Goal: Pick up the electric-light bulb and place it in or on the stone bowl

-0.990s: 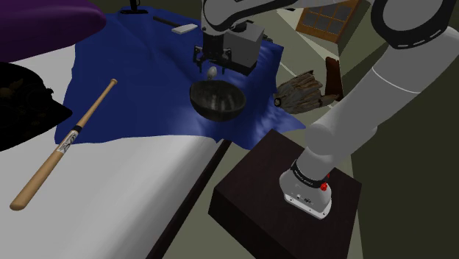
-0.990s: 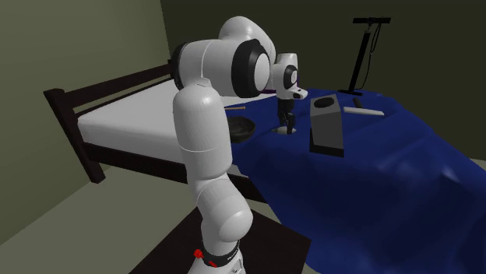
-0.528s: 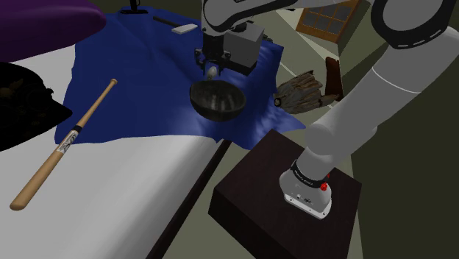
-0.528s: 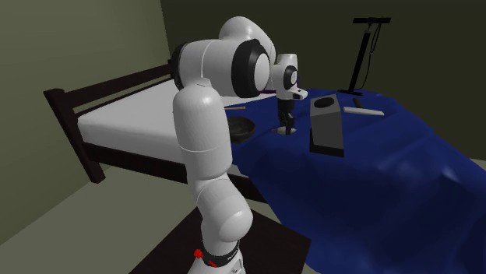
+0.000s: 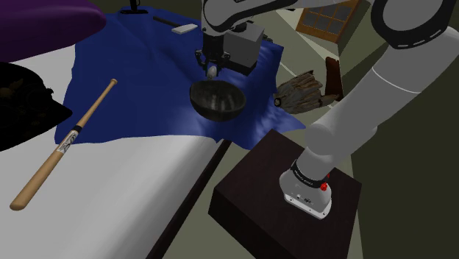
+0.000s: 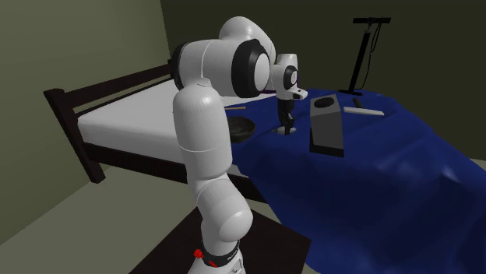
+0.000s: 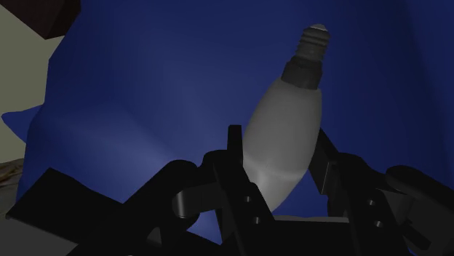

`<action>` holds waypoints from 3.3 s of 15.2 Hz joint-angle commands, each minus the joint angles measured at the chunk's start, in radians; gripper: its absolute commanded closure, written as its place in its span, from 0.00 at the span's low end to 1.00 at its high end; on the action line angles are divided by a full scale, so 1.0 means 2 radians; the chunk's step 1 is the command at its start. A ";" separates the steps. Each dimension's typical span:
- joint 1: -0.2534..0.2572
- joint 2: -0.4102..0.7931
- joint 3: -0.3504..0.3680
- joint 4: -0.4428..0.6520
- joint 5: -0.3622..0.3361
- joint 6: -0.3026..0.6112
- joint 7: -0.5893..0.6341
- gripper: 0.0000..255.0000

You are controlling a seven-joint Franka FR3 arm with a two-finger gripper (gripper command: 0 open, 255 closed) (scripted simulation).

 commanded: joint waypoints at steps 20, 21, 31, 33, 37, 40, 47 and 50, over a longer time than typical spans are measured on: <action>-0.002 -0.022 -0.005 0.107 0.013 -0.125 -0.018 1.00; -0.002 -0.022 -0.005 0.113 0.013 -0.132 -0.019 1.00; 0.001 -0.031 -0.003 0.164 0.018 -0.191 -0.018 1.00; 0.008 -0.063 0.000 0.136 0.033 -0.191 -0.012 1.00; 0.025 -0.121 0.007 0.088 0.062 -0.197 0.004 1.00; 0.040 -0.161 0.014 0.059 0.082 -0.205 0.019 1.00; 0.080 -0.242 0.035 0.014 0.130 -0.233 0.063 1.00; 0.086 -0.253 0.040 -0.005 0.137 -0.224 0.068 1.00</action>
